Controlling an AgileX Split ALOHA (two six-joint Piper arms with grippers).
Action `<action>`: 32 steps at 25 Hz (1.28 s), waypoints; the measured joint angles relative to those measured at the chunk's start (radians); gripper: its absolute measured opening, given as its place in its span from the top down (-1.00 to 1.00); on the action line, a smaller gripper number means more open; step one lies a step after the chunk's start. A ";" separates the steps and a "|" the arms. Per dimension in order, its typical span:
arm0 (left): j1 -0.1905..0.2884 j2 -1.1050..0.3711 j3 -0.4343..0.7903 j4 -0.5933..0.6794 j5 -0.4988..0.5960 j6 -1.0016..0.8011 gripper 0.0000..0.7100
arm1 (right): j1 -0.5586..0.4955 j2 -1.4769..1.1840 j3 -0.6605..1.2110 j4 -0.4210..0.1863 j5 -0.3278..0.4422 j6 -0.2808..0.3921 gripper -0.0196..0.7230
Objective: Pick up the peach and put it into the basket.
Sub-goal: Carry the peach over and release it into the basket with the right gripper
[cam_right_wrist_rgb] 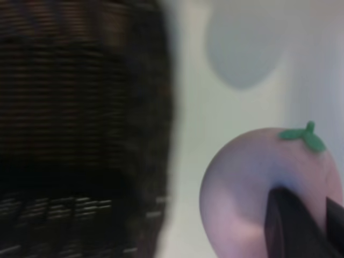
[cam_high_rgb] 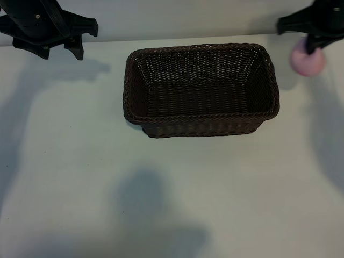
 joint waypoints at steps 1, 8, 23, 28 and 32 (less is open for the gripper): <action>0.000 0.000 0.000 0.000 0.000 0.001 -0.68 | 0.024 0.000 -0.002 0.014 0.000 -0.001 0.82; 0.000 0.000 0.000 0.000 0.000 0.000 -0.68 | 0.204 0.012 -0.005 0.056 -0.092 -0.002 0.82; 0.000 0.000 0.000 0.000 0.000 0.000 -0.68 | 0.282 0.211 -0.006 0.057 -0.240 -0.005 0.69; 0.000 0.000 0.000 0.000 0.000 0.000 -0.68 | 0.282 0.211 -0.051 0.055 -0.180 -0.019 -0.04; 0.000 0.000 0.000 0.000 0.000 -0.001 -0.68 | 0.282 0.211 -0.139 0.046 -0.082 -0.026 -0.53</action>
